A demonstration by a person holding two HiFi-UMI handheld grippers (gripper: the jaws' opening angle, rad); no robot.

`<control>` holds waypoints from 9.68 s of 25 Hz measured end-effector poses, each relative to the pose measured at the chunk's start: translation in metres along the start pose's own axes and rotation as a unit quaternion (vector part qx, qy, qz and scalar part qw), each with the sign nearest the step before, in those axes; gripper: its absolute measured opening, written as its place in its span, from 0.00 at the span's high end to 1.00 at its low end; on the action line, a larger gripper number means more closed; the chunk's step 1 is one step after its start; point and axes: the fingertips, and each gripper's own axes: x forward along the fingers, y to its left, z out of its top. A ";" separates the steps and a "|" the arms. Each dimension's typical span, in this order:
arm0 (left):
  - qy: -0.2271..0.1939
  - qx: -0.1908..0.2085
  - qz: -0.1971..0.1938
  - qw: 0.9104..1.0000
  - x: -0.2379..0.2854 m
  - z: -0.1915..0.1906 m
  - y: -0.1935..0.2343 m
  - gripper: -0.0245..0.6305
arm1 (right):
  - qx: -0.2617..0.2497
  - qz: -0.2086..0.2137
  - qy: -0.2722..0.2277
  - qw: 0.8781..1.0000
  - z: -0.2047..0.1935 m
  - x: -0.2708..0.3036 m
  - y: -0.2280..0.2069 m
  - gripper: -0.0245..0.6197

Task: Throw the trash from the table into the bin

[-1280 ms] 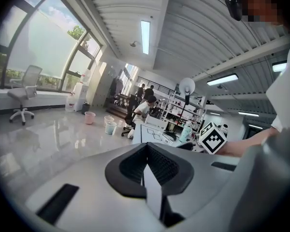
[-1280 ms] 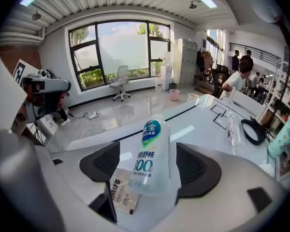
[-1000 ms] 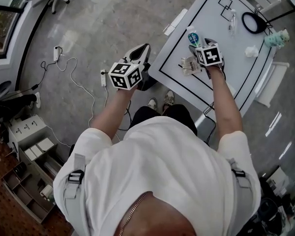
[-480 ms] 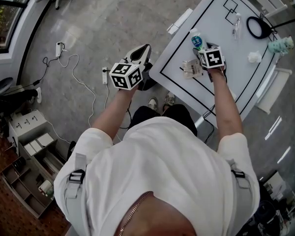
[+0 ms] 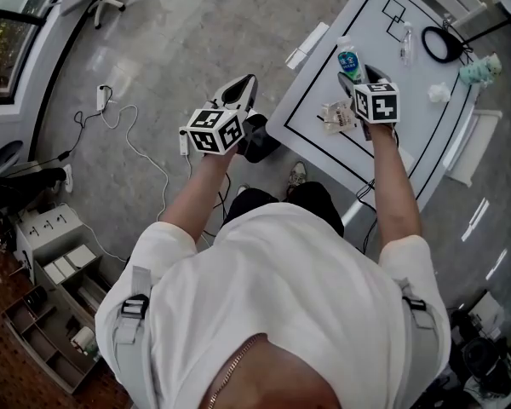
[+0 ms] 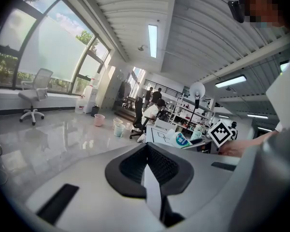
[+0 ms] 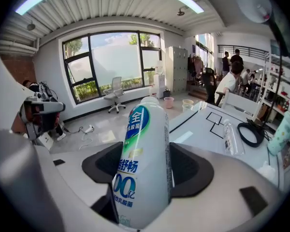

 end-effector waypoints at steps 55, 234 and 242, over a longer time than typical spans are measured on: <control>0.117 -0.087 0.105 0.984 -0.149 -0.373 0.270 0.95 | -0.065 0.111 0.110 0.985 -0.342 0.262 0.345 0.48; 0.071 0.057 -0.200 0.976 0.338 0.028 -0.116 0.95 | 0.151 -0.193 0.079 0.966 -0.034 0.044 -0.277 0.48; 0.071 0.054 -0.194 0.977 0.334 0.027 -0.113 0.95 | 0.168 -0.183 0.049 0.967 -0.027 0.030 -0.267 0.50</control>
